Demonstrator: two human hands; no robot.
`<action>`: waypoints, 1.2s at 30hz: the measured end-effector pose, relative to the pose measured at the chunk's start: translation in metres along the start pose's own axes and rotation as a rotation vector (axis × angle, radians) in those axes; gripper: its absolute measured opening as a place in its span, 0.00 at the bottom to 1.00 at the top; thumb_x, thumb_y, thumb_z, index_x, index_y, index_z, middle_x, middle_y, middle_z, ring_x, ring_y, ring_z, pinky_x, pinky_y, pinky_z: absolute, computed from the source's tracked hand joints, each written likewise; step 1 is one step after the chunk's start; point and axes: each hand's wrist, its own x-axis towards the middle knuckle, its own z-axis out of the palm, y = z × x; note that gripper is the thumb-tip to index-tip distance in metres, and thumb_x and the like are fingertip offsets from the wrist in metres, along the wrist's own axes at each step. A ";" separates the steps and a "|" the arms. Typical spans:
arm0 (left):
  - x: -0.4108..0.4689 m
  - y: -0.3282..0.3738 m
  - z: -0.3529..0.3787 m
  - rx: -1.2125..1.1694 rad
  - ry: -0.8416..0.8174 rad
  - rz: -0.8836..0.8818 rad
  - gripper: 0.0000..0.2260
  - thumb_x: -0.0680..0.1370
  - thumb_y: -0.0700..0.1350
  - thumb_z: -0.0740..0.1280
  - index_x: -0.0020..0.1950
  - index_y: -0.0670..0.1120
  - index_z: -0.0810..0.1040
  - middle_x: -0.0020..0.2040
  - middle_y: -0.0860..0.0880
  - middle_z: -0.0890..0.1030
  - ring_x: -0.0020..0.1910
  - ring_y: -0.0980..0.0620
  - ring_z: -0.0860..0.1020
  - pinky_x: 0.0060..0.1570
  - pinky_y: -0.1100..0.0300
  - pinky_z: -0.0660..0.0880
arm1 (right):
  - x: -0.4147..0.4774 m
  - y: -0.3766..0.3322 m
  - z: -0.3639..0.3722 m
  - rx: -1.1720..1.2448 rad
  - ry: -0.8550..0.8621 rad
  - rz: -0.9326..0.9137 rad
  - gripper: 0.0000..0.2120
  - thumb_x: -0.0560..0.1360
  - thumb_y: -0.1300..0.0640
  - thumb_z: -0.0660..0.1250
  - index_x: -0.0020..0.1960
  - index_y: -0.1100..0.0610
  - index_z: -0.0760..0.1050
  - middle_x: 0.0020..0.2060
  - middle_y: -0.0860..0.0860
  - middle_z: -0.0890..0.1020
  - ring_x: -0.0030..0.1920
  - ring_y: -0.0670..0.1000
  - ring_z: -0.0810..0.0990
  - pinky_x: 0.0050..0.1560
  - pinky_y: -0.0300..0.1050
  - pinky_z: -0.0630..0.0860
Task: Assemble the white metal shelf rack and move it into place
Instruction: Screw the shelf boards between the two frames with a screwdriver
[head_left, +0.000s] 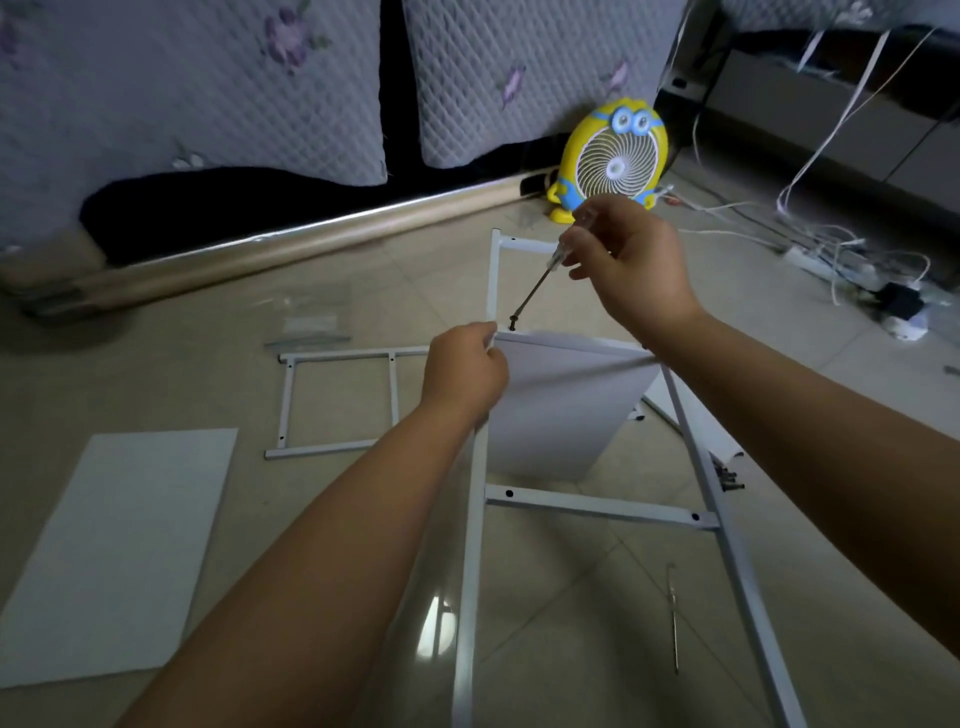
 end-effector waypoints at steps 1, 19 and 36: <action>0.000 0.000 0.000 0.004 0.000 0.000 0.18 0.79 0.37 0.57 0.69 0.40 0.69 0.68 0.44 0.72 0.68 0.48 0.69 0.64 0.64 0.62 | 0.002 0.000 0.000 0.002 -0.011 0.003 0.08 0.75 0.65 0.62 0.53 0.65 0.74 0.38 0.57 0.78 0.39 0.58 0.80 0.46 0.53 0.80; -0.001 0.003 -0.005 0.030 -0.029 -0.042 0.13 0.77 0.35 0.59 0.59 0.30 0.74 0.58 0.34 0.77 0.57 0.40 0.76 0.58 0.55 0.71 | 0.048 -0.045 -0.010 -0.445 -0.592 -0.111 0.08 0.76 0.65 0.61 0.39 0.59 0.70 0.34 0.51 0.78 0.25 0.40 0.78 0.33 0.34 0.77; -0.001 -0.001 -0.004 -0.025 -0.035 0.002 0.17 0.78 0.36 0.59 0.67 0.41 0.72 0.60 0.39 0.78 0.57 0.43 0.76 0.57 0.59 0.71 | 0.056 -0.065 0.009 -1.043 -0.589 -0.167 0.23 0.78 0.43 0.56 0.47 0.64 0.73 0.48 0.58 0.76 0.55 0.58 0.75 0.46 0.46 0.69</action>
